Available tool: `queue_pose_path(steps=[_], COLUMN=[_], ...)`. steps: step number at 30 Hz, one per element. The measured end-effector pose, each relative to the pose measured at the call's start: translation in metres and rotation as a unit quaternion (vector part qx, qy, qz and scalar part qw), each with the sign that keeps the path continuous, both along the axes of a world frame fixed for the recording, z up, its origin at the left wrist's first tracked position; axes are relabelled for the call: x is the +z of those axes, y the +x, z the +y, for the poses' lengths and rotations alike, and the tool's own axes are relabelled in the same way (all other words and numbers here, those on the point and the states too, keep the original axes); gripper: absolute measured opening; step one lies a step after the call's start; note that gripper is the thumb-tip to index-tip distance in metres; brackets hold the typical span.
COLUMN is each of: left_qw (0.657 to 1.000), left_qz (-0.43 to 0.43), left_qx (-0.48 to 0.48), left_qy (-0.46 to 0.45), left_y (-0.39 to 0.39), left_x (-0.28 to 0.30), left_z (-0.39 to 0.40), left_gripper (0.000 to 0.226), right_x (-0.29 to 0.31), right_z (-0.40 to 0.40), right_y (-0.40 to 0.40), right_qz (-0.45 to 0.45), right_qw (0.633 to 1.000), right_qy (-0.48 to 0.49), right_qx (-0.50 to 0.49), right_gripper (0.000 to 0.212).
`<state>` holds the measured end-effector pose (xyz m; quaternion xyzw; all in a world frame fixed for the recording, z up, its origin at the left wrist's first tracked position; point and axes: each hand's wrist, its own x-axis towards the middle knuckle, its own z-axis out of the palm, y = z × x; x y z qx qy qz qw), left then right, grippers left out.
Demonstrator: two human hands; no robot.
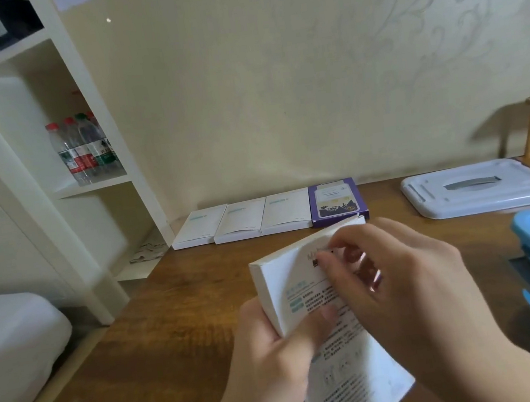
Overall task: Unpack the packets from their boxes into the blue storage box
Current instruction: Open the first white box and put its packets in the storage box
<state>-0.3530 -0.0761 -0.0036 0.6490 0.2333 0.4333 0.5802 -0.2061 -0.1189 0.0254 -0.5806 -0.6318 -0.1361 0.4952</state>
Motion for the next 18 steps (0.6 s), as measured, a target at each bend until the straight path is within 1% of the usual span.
queue_pose_path(steps=[3,5,7,11,12,13,15,16,18], left_qw=[0.987,0.963,0.946,0.942,0.940,0.936,0.930,0.930,0.942], left_qz=[0.101,0.163,0.199,0.197,0.193,0.191,0.190,0.186,0.171], left_qx=[0.118,0.207,0.244,0.237,0.233,0.234,0.231,0.226,0.206], left_qy=[0.030,0.052,0.072,0.135,0.156,0.180,0.216,0.221,0.204], left_y=[0.005,0.009,0.012,0.011,0.010,0.009,0.007,0.006,0.004], left_x=[-0.003,-0.008,-0.011,-0.016,-0.017,-0.017,-0.015,-0.015,-0.015], left_z=[-0.003,-0.003,-0.002,-0.002,-0.003,-0.004,-0.005,-0.005,-0.004], left_gripper=[0.019,0.026,0.022,0.020,0.026,0.032,0.034,0.033,0.032], right_x=[0.000,-0.001,0.001,0.005,0.005,0.005,0.004,0.003,0.001], right_z=[-0.001,0.000,0.001,0.002,0.002,0.002,0.002,0.002,0.003], right_y=[-0.005,-0.008,-0.009,-0.011,-0.011,-0.011,-0.010,-0.009,-0.007], right_qz=[-0.029,-0.027,-0.013,0.033,0.042,0.050,0.058,0.060,0.062], right_qw=[0.997,0.995,0.996,0.992,0.991,0.991,0.993,0.995,0.995], right_qy=[-0.061,-0.085,-0.084,-0.125,-0.129,-0.126,-0.098,-0.086,-0.083], right_qx=[-0.036,-0.040,-0.029,-0.002,0.003,0.008,0.007,0.004,0.006], right_gripper=[0.013,0.012,0.010,0.020,0.021,0.018,0.010,0.008,0.009])
